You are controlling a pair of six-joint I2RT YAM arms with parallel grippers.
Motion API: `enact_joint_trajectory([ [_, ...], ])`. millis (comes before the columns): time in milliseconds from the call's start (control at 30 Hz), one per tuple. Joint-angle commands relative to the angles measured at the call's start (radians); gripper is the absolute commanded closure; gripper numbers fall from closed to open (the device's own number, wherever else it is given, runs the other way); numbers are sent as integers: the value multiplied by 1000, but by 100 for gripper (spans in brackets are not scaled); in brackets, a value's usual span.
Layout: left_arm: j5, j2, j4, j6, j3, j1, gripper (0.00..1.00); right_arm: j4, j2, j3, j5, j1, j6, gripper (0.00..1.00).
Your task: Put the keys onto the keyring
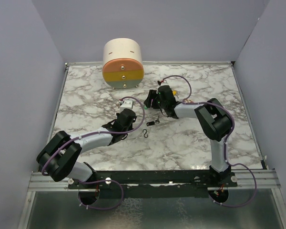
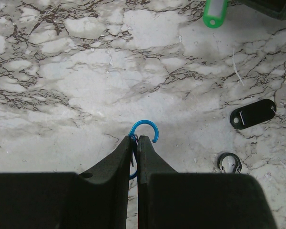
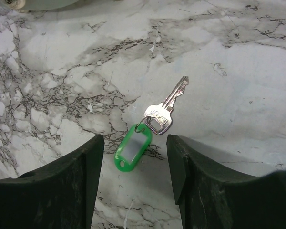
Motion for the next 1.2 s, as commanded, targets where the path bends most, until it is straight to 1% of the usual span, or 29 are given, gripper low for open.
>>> enact_joint_trajectory([
  [0,22,-13,26,3,-6,6,100,-44,-2,-10,49,-3,13,43],
  [133,21,-14,22,4,-6,6,100,-75,36,44,49,-6,5,43],
  [500,22,-10,25,6,-7,9,100,-82,103,116,30,-26,-22,43],
  [800,20,-7,23,5,-6,12,100,-58,152,159,-46,-26,-59,43],
  [867,20,-7,25,5,-6,12,100,-25,151,147,-81,-26,-67,43],
  [967,21,-6,25,6,-6,13,100,-23,164,164,-134,-27,-74,43],
  [1167,21,-9,22,6,-6,13,100,-12,192,194,-191,-26,-70,43],
])
